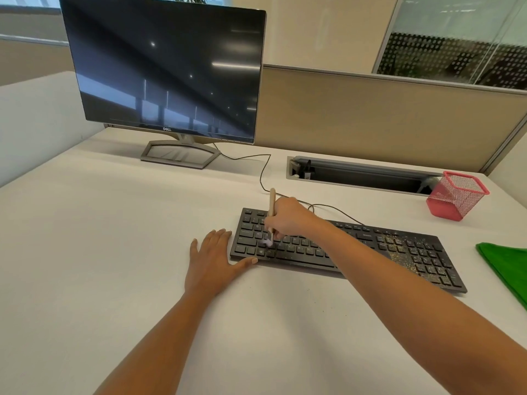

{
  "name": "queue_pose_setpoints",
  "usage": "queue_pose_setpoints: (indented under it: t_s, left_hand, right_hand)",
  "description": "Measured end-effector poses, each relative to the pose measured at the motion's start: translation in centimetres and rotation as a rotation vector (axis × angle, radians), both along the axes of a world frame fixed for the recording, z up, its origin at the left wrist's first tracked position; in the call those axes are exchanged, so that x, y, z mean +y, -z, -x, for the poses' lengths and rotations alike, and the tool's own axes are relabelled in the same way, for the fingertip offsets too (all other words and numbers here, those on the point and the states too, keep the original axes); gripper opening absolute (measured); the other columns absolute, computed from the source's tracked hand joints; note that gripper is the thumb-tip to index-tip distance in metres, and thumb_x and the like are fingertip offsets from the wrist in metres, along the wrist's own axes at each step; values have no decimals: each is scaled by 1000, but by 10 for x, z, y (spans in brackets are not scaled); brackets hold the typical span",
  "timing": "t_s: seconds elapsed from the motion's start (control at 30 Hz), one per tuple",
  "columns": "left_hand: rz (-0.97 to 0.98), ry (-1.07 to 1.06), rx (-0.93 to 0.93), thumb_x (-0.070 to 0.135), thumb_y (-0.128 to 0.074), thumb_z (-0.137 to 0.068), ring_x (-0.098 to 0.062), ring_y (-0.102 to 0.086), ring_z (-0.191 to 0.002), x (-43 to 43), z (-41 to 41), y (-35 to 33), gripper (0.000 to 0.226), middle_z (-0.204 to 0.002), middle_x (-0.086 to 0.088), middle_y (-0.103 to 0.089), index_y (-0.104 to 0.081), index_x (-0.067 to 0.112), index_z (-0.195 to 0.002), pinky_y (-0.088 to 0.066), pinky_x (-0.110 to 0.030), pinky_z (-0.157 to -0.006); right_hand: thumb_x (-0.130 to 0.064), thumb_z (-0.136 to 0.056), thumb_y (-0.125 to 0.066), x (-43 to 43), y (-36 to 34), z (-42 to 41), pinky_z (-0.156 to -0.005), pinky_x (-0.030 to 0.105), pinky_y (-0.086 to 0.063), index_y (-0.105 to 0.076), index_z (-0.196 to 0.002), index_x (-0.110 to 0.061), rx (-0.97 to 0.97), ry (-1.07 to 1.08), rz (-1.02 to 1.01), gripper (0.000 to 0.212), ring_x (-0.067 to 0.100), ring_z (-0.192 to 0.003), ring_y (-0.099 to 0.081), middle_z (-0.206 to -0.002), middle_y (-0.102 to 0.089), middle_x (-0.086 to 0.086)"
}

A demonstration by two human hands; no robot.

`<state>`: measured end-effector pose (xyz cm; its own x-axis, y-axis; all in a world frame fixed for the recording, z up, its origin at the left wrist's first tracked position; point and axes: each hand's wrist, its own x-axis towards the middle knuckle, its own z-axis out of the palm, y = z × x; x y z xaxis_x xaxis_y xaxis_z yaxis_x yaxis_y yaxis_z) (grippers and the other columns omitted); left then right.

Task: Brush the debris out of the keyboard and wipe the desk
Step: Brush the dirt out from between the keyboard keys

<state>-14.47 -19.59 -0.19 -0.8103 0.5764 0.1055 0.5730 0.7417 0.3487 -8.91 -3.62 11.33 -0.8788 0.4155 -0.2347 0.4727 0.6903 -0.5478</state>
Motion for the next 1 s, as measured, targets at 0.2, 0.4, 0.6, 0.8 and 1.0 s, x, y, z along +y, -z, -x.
queue_pose_setpoints:
  t_s: [0.2,0.4,0.6,0.8,1.0]
  left_hand:
    - [9,0,3,90,-9,-55,-8,-12,-144,1,0,0,115,-154,8,-26,-28,22,-145,-2,-41,-117]
    - [2,-1,4,90,-9,-54,-9,-12,-144,1,-1,0,116,-153,7,-27,-29,22,-145,-3,-41,-117]
    - [-9,-3,2,90,-10,-54,-10,-13,-144,0,-2,-1,116,-153,6,-27,-30,21,-145,-3,-41,-117]
    - [5,-2,-7,90,-9,-53,-9,-11,-144,1,-1,-1,116,-154,7,-25,-28,22,-146,-2,-41,-117]
    - [14,-1,3,90,-9,-54,-9,-13,-144,1,-1,-2,115,-153,6,-27,-29,22,-145,-3,-42,-117]
  right_hand:
    - [-15,-90,-54,16,0,2,-83,40,-55,-64,-100,5,188,179,0,25,32,-89,-67,-100,-67,20]
    - [-15,-91,-53,6,5,-7,-86,43,-54,-63,-102,6,41,87,44,26,32,-89,-68,-98,-68,19]
    - [-15,-89,-56,16,-1,0,-84,44,-56,-64,-103,4,157,197,67,25,32,-88,-68,-100,-67,18]
    - [-15,-91,-53,14,5,-7,-81,38,-57,-63,-102,4,59,119,65,24,25,-74,-68,-91,-67,14]
    - [-17,-92,-54,9,3,-6,-81,35,-56,-68,-99,2,182,28,45,24,25,-84,-66,-98,-69,14]
